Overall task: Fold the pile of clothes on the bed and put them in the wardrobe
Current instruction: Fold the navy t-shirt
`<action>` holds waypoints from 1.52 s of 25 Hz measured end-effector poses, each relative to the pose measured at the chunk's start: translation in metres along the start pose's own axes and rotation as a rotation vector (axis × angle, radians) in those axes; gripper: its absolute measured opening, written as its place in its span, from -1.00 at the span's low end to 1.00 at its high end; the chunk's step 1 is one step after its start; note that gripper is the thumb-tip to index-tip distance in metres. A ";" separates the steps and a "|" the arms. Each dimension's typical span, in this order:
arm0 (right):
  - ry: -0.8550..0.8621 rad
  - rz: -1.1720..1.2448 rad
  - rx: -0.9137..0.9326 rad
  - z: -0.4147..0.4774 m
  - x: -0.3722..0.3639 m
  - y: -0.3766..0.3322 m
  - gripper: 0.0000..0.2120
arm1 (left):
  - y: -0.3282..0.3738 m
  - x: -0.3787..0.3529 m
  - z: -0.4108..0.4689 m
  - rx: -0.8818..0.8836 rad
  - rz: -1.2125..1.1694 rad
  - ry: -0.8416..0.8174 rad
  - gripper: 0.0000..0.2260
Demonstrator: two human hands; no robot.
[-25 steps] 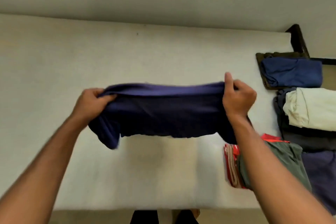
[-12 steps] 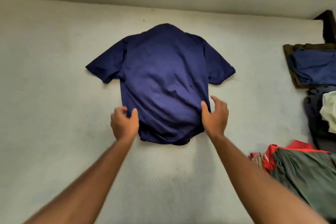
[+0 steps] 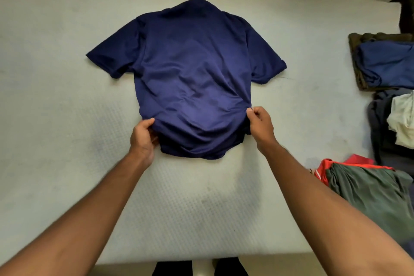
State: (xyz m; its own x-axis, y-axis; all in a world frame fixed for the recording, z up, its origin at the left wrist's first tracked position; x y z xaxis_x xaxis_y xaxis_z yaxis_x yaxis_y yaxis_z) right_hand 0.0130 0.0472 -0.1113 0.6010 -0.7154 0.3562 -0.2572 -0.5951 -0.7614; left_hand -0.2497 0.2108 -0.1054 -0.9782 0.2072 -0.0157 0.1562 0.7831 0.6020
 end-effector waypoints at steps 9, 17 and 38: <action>-0.251 -0.137 -0.166 0.001 0.041 -0.052 -0.75 | 0.023 0.027 -0.042 0.190 0.444 -0.340 -0.58; -0.678 -0.218 -0.378 -0.058 0.093 0.011 -0.55 | -0.018 0.078 -0.064 0.101 0.359 -0.406 -0.36; 0.002 -0.732 -0.320 -0.172 0.120 0.125 -0.86 | -0.160 0.128 -0.136 0.254 1.162 -0.045 -0.83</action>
State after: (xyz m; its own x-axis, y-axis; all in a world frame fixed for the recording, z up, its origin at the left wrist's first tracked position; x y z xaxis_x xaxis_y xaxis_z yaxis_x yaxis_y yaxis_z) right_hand -0.0776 -0.1759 -0.0708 0.7000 -0.1031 0.7067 -0.0031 -0.9899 -0.1414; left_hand -0.4189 0.0324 -0.0948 -0.2277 0.8859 0.4041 0.9737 0.2051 0.0990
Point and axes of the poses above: each hand's wrist, its own z-axis towards the middle knuckle, its own x-axis out of the back of the hand, y = z × x, the point moved 2 cm from there along z, towards the middle knuckle, and after that the axes turned 6 degrees about z, right-handed, at the moved point
